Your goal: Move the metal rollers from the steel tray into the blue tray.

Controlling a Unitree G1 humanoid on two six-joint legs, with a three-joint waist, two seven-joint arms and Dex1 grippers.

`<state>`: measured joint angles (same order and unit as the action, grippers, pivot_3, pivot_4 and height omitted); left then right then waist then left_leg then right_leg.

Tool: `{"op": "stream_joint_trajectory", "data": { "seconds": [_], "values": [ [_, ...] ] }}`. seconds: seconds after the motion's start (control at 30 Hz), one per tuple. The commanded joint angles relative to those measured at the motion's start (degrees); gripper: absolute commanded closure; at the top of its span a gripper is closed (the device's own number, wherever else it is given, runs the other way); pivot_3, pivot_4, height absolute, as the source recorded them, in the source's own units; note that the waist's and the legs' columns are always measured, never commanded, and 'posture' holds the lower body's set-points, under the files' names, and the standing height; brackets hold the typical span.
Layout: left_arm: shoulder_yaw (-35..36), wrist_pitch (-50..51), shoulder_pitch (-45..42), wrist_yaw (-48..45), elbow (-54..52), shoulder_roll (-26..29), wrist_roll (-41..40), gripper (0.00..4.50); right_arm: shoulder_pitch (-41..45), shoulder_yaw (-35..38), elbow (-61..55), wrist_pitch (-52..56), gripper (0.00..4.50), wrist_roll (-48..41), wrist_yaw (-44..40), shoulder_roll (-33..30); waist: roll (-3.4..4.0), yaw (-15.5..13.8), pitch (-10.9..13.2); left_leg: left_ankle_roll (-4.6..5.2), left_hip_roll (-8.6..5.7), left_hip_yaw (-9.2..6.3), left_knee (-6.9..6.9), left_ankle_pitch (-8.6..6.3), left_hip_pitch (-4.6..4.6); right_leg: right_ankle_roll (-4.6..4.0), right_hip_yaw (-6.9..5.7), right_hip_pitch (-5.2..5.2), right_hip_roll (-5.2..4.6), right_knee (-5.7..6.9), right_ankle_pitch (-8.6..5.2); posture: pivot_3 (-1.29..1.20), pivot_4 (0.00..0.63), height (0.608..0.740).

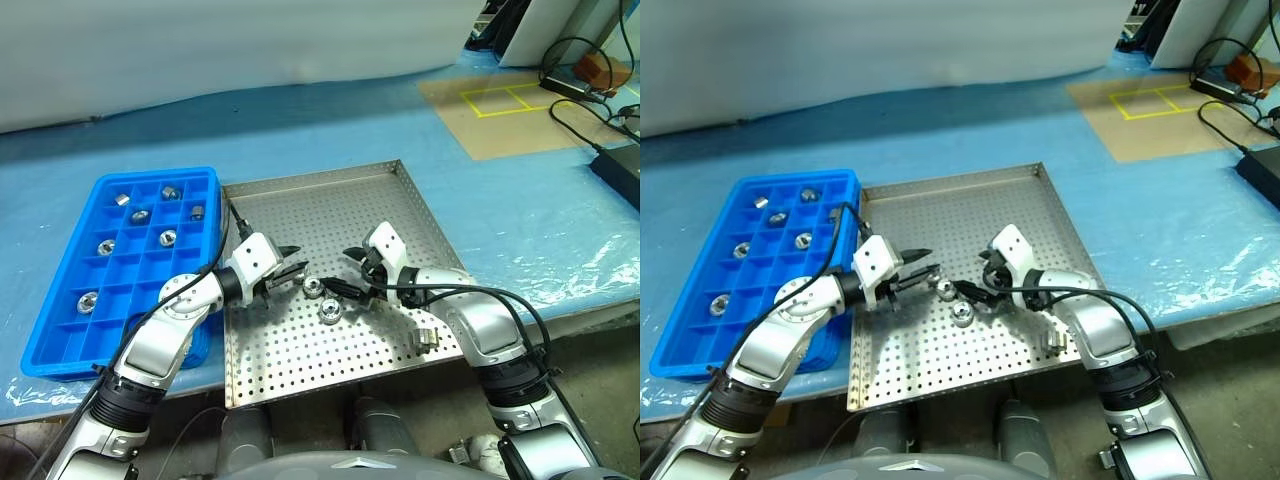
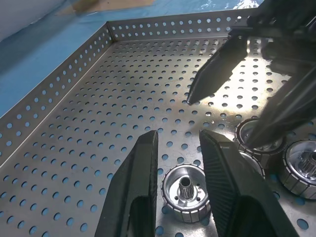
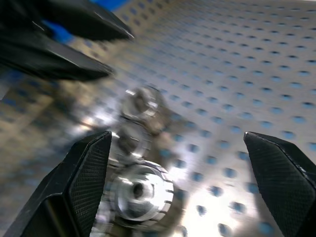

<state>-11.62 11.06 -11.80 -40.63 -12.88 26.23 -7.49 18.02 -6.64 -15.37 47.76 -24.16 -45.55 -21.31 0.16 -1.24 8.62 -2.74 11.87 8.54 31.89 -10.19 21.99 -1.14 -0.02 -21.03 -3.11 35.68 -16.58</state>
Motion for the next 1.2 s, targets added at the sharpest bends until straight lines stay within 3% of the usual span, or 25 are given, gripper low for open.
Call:
{"op": "stream_joint_trajectory", "data": {
  "seconds": [0.03, 0.1, 0.47, 0.73, 1.2],
  "values": [
    [1.91, 0.56, -0.62, -0.15, -2.41, -0.08, -1.9, 3.12, 0.26, 5.75, -7.55, 9.24, 0.0, -12.87, -5.3, -3.88, 0.0, -0.14, 0.0, 0.0, 0.0, -0.01, 0.0, 0.0, -0.01, 0.0, -0.01, 0.02, 0.01, -0.01, 0.0, -0.13, 0.15, 0.74],
    [2.82, 1.8, -0.54, -0.82, -3.4, -0.07, -3.78, 3.12, -0.29, 6.63, -9.39, 12.24, 0.0, -16.6, -7.08, -6.85, 0.0, -0.46, 0.0, 0.0, -0.01, -0.01, 0.01, 0.0, -0.01, 0.0, -0.01, 0.04, 0.0, -0.02, 0.0, -0.13, 0.15, 0.74],
    [3.35, 2.24, -1.12, -1.14, -2.99, 1.34, -3.26, 3.12, -8.55, -13.9, -4.64, -16.33, 0.0, 7.91, -12.16, -21.34, 0.0, -1.22, 0.0, -0.02, -0.01, 0.01, 0.03, 0.01, -0.08, 0.01, -0.01, 0.09, -0.05, -0.02, 0.0, -0.12, 0.15, 0.74],
    [2.95, 3.24, -0.51, -0.78, -4.29, 1.45, -2.92, 3.12, -8.75, -14.34, 0.01, -22.57, 0.0, 11.89, -8.95, -17.44, 0.0, -0.93, 0.0, 0.01, 0.02, 0.01, 0.08, 0.0, -0.13, 0.0, 0.0, 0.1, -0.02, 0.06, 0.0, -0.12, 0.15, 0.74],
    [2.13, 5.22, -0.13, 0.06, -6.2, 0.86, -2.74, 3.12, -11.06, -11.76, 1.44, -21.63, 0.0, 13.57, -1.2, -11.09, -0.01, -0.12, 0.0, 0.0, 0.07, 0.02, 0.25, 0.06, -0.22, -0.1, 0.04, 0.19, 0.01, 0.06, 0.03, -0.14, 0.15, 0.74]
  ]
}}
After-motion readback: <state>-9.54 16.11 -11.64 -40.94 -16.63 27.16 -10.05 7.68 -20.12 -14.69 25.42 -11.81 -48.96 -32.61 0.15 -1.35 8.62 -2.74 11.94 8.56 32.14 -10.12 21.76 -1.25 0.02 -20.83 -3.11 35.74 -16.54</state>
